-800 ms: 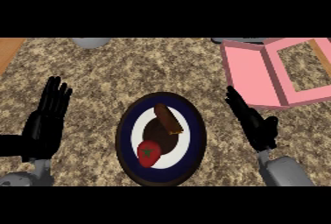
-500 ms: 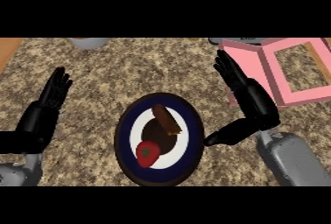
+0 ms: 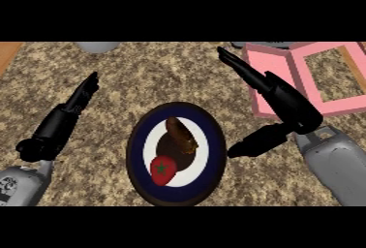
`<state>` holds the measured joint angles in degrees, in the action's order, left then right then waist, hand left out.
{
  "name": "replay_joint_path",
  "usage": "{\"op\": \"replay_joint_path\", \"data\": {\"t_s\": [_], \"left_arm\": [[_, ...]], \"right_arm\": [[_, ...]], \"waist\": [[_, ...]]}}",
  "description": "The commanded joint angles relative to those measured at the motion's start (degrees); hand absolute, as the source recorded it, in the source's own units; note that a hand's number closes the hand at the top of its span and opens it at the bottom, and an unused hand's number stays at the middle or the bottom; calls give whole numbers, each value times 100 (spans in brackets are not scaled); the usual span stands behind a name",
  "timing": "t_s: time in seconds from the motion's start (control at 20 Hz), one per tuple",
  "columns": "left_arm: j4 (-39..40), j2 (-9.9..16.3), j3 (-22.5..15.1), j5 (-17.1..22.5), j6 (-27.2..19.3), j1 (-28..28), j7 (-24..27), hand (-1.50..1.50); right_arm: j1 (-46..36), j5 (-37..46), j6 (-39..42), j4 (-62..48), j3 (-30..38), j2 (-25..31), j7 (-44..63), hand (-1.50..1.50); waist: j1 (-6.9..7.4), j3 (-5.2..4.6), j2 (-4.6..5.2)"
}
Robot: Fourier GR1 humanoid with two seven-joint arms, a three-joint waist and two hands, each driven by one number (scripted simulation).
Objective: Pick the tomato from the plate and place it in the cardboard box
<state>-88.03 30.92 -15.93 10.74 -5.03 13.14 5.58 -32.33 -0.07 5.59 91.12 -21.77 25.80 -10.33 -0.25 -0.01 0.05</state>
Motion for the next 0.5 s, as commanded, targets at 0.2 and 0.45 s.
{"op": "replay_joint_path", "data": {"t_s": [0.2,0.45], "left_arm": [[151,-65,1,-271,150,30,81,0],[124,-163,-58,-337,124,79,5,0]], "right_arm": [[-731,1383,435,99,-820,50,201,-150],[-1222,1888,1412,733,-1556,352,1402,-150]], "waist": [[72,-5,-6],[24,-13,-41]]}}
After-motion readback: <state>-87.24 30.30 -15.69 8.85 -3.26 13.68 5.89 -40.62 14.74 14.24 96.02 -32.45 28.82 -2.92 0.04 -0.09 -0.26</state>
